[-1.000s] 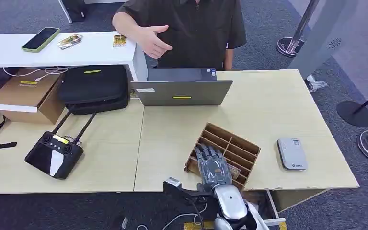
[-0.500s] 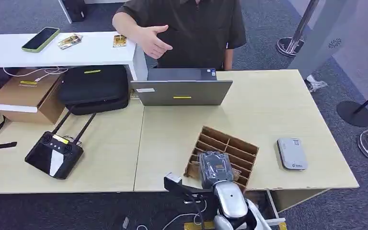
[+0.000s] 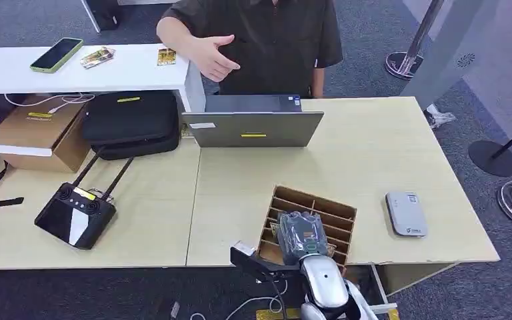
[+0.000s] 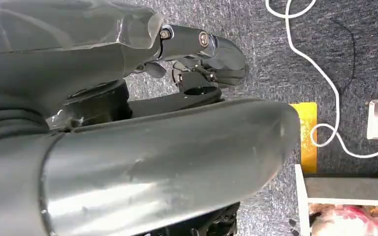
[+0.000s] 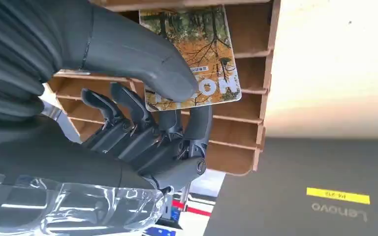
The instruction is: Pass the card to the sensor for recognition and then transmit it.
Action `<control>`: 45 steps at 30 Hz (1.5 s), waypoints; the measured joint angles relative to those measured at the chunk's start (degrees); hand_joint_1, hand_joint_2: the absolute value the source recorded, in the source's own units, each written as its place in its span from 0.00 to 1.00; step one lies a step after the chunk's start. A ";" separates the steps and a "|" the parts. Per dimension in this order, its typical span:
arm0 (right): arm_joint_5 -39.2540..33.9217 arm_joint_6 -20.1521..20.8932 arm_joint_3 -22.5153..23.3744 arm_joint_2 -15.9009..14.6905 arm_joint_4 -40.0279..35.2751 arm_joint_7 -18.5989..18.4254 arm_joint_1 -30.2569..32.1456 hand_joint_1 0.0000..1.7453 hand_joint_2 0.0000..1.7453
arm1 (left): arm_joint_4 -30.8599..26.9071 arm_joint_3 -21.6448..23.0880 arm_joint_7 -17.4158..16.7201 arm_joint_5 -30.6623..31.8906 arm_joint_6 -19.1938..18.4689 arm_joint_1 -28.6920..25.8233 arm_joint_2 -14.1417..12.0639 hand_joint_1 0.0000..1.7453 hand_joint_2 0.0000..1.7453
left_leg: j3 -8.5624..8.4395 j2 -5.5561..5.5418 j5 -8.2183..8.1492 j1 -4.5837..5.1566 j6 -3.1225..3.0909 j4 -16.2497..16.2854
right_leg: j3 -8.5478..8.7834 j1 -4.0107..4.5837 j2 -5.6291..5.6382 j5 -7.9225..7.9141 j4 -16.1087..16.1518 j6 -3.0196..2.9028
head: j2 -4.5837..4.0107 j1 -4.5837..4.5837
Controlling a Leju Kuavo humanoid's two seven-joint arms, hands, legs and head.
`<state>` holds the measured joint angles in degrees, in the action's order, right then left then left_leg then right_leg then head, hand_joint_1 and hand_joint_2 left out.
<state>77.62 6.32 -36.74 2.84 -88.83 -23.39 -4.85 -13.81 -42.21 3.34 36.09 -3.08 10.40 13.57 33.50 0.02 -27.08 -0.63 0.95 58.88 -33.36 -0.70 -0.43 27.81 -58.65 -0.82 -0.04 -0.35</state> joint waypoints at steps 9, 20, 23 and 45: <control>5.70 -7.29 2.42 -0.20 -5.11 0.98 0.42 1.00 1.00 | 0.00 0.68 0.92 -0.72 0.04 -0.17 0.04 0.00 0.00 | 0.00 0.00 0.00 0.00 0.00 0.00 | 0.00 0.00 0.00 0.00 0.00 0.00 | 0.00 0.02; 8.98 -24.22 11.17 -3.15 -21.62 4.33 4.04 1.00 1.00 | 0.17 0.94 1.81 -1.03 0.02 -2.45 -0.61 0.00 0.00 | 0.02 -0.01 -0.05 0.01 0.00 0.00 | 0.01 -0.01 -0.02 0.03 0.04 0.04 | 0.00 0.02; 8.98 -24.46 12.45 -3.69 -23.78 4.39 4.58 1.00 1.00 | 0.24 0.94 1.81 -1.03 0.02 -2.54 -0.63 0.00 0.00 | 0.00 0.02 -0.04 0.01 0.00 0.00 | 0.01 -0.01 0.01 0.02 0.03 0.03 | 0.00 0.02; 6.94 -30.31 17.00 -1.27 -24.56 13.73 1.64 1.00 1.00 | 0.35 0.96 1.29 -0.08 0.02 -2.46 -1.11 0.00 0.00 | 0.07 0.05 0.01 0.00 0.00 -0.02 | 0.04 0.00 0.03 -0.04 -0.01 -0.02 | 0.00 0.00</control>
<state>84.56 -24.00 -19.74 1.58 -113.38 -9.66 -3.22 -13.46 -41.24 4.63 36.00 -3.06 7.94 12.46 33.56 0.07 -27.07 -0.63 0.95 58.85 -33.32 -0.70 -0.40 27.77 -58.66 -0.83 -0.04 -0.35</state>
